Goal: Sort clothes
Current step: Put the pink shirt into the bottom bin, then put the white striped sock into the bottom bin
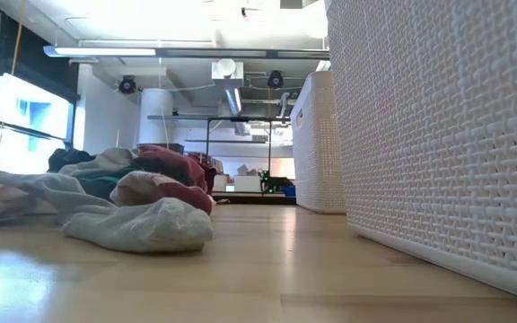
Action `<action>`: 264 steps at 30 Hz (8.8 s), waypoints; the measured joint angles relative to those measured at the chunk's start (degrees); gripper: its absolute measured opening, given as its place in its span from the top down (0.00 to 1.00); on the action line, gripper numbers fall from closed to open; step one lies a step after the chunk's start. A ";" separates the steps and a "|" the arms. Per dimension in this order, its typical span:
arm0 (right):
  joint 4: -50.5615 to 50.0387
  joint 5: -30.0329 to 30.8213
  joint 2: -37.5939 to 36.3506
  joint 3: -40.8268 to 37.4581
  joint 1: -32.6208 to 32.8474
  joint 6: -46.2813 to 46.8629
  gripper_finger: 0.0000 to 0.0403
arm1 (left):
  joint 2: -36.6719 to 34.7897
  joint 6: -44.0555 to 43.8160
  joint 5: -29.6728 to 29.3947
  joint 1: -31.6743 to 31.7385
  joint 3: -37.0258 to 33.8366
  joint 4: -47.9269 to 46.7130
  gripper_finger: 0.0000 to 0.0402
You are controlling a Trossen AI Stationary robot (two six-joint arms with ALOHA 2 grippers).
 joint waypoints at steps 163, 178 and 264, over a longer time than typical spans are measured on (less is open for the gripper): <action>-34.49 -5.58 11.07 13.06 -7.77 25.99 0.63 | 25.69 -4.81 28.26 7.99 -48.83 48.57 0.79; -68.95 -0.52 11.56 28.84 -5.64 42.30 0.63 | 13.18 -7.57 21.72 7.99 -34.99 33.31 1.00; -88.21 -32.49 17.47 20.57 15.22 96.01 0.99 | 2.75 -1.36 22.75 11.78 -26.60 26.95 0.71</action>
